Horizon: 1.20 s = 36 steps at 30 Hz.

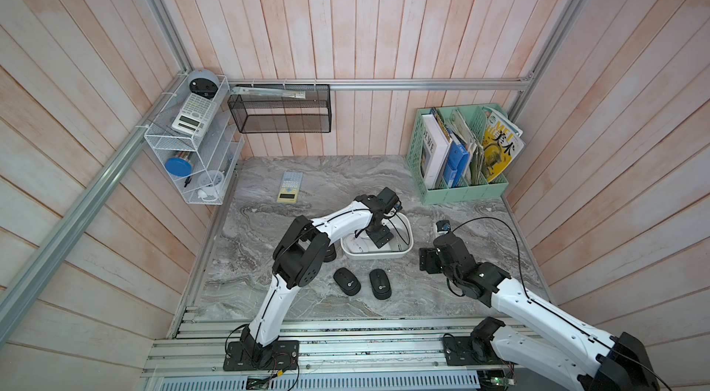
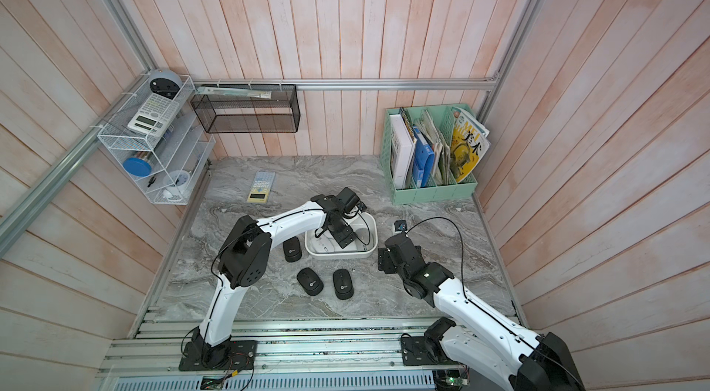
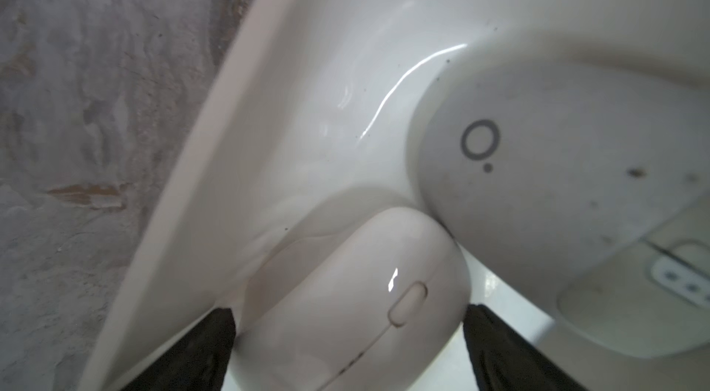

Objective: Take out the mouse from the storage box
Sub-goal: Pick up the mouse from the storage box.

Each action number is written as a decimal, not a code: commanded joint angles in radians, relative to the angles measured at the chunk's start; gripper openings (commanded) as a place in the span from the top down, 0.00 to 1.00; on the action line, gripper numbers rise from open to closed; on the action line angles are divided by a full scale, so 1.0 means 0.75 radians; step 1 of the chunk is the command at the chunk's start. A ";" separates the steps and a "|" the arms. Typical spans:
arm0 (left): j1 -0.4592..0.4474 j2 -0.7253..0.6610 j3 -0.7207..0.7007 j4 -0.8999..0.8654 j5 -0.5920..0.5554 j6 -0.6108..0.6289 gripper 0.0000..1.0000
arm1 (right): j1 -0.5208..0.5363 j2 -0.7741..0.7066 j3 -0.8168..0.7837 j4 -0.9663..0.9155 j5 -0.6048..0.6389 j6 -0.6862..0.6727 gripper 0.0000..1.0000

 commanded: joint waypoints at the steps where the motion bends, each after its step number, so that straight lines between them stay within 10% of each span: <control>1: 0.013 0.032 0.038 -0.026 0.003 0.012 0.05 | -0.005 0.010 -0.006 0.015 -0.006 0.006 0.14; 21: 0.039 0.020 -0.050 -0.109 -0.054 -0.018 0.05 | -0.005 0.024 -0.001 0.015 0.000 0.008 0.14; 36: 0.034 -0.014 -0.072 -0.027 -0.074 -0.057 0.48 | -0.005 0.019 -0.002 0.010 0.009 0.010 0.14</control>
